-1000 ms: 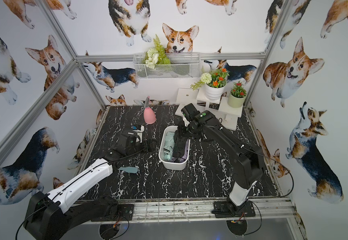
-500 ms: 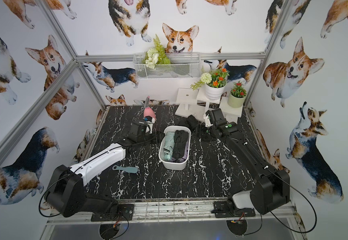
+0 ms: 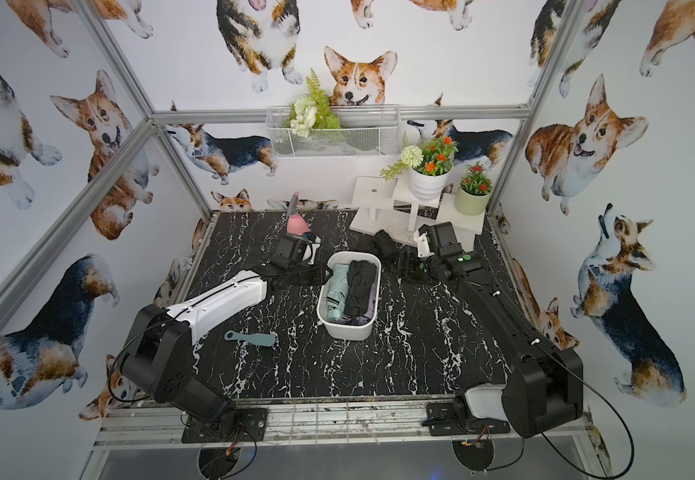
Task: Put the umbrella into the storage box
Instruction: Move the storage box to the center of the board.
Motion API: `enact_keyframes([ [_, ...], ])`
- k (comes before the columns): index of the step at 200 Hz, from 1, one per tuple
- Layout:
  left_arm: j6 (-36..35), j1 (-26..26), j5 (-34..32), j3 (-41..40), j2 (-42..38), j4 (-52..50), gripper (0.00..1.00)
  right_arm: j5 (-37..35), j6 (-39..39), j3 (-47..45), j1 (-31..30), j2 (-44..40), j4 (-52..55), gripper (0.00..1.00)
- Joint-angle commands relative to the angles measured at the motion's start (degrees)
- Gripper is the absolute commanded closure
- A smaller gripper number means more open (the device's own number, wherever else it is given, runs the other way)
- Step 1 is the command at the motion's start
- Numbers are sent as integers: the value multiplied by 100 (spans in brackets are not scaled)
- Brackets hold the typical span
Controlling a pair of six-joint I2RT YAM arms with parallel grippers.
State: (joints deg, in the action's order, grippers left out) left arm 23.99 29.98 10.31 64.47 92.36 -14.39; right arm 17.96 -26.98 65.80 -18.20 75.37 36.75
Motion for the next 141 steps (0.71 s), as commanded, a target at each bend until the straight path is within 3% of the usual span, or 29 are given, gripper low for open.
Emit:
enact_keyframes([
  [1,-43,-1,176,-56,34,-34,79,48,-33,-6,11,-40,-151,28],
  [29,-61,-5,169,-99,-96,-48,100,55,-70,38,18,60,-197,29],
  [86,15,-238,-496,-188,-694,-820,100,-1,146,316,66,637,-272,29],
  [141,289,-1275,-899,-1070,-1837,-1045,100,87,434,724,58,1471,-740,31],
])
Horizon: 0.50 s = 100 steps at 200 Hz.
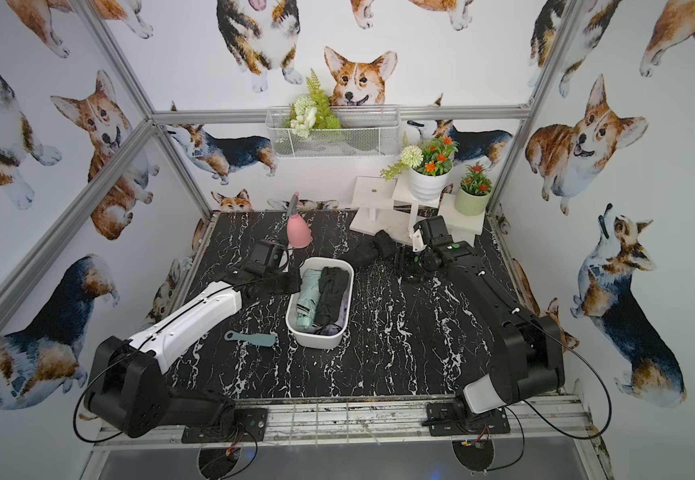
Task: Put the umbrella into the storage box
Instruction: Move the storage box to the center of the board.
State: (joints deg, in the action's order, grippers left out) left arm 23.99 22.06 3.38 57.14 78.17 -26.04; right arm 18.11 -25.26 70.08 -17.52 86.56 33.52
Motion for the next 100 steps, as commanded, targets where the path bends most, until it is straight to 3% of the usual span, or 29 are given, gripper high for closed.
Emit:
enact_keyframes([
  [1,290,-501,-206,-350,-431,119,100,71,264,317,-12,383,-421,31],
  [52,580,-1242,-307,-766,-987,361,100,-7,1197,1120,-267,1372,-719,34],
  [77,617,-1328,-198,-990,-1093,447,100,-203,1499,1396,-409,1641,-743,33],
  [82,619,-1329,-192,-1008,-1132,470,88,-190,1427,1409,-417,1665,-777,33],
  [93,608,-1329,-173,-1091,-1239,528,53,-191,1169,1411,-423,1695,-865,33],
  [100,594,-1328,-164,-1135,-1327,564,42,-201,952,1433,-428,1713,-889,33],
])
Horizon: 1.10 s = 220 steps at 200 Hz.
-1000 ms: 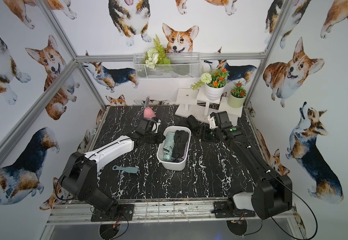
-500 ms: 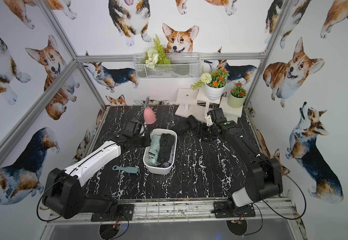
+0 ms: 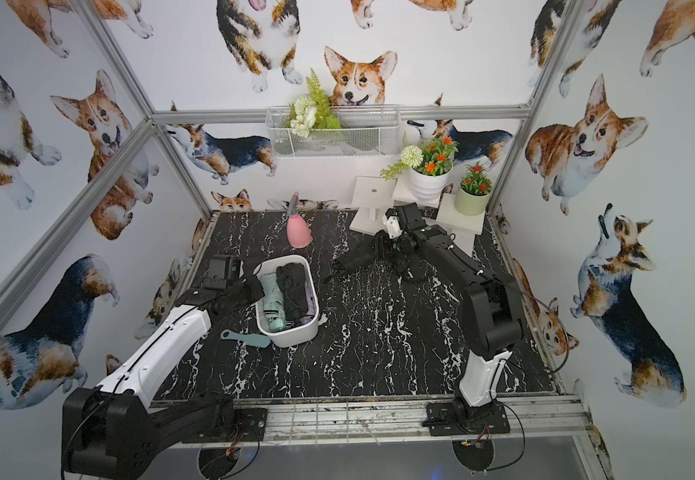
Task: Put the umbrella into the storage box
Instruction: Move the storage box to the center of the board, then pick up the umbrella from the center of the board.
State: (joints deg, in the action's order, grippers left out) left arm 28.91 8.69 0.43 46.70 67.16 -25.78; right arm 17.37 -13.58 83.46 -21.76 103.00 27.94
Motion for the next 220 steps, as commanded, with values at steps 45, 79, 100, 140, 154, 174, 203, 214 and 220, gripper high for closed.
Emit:
enact_keyframes([
  [45,10,10,195,-182,-647,602,22,192,-2477,-51,-103,343,-937,33],
  [79,35,10,466,-186,-669,501,21,79,-4020,-477,-303,520,-2124,29],
  [100,78,10,502,-274,-711,508,21,1,-5013,-718,-337,734,-2886,29],
  [140,35,19,726,-301,-730,486,20,-213,-6235,-717,-445,1295,-3649,31],
  [154,36,18,716,-317,-763,488,19,-300,-6445,-639,-524,1446,-3692,31],
  [174,30,17,652,-354,-848,478,19,-411,-6696,-564,-592,1632,-3743,31],
  [203,19,17,611,-367,-889,460,19,-668,-6896,-505,-692,1760,-3667,30],
  [214,10,17,614,-359,-880,451,19,-767,-6951,-506,-719,1787,-3632,30],
  [220,10,19,614,-359,-880,459,19,-802,-6970,-482,-725,1800,-3601,30],
])
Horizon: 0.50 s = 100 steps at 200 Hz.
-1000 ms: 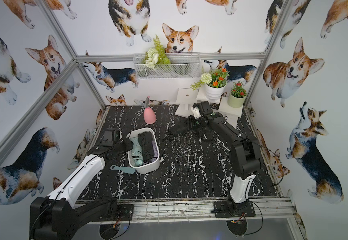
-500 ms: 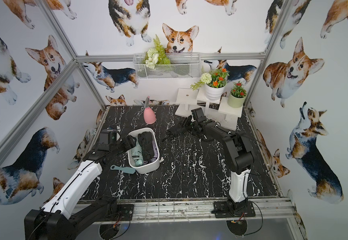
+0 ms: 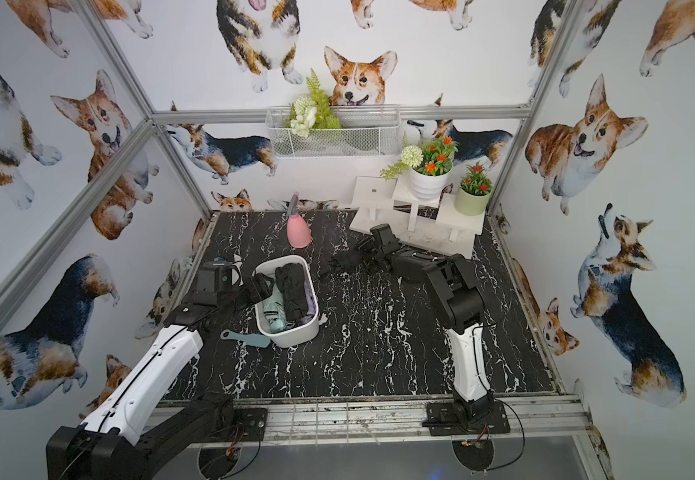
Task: Put the umbrella into the storage box
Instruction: Pick up the umbrella from the center of the board.
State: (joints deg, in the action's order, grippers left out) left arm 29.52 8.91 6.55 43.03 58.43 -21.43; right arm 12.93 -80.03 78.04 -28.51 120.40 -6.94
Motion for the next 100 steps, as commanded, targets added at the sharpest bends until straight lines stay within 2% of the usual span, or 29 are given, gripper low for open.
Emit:
enact_keyframes([
  [1,-51,-3,3,11,-8,24,19,-360,-331,61,-50,66,-105,29],
  [30,-51,-3,4,17,27,49,19,-400,-388,171,-91,240,-43,26],
  [61,-43,-7,8,25,38,37,19,-483,-411,247,-93,376,-36,29],
  [84,-43,-7,-30,32,10,13,19,-585,-440,164,-91,381,-158,36],
  [85,-43,-10,-30,31,6,10,19,-588,-442,149,-84,379,-176,39],
  [100,-37,-7,-56,31,-7,-5,19,-611,-427,73,-59,363,-307,49],
])
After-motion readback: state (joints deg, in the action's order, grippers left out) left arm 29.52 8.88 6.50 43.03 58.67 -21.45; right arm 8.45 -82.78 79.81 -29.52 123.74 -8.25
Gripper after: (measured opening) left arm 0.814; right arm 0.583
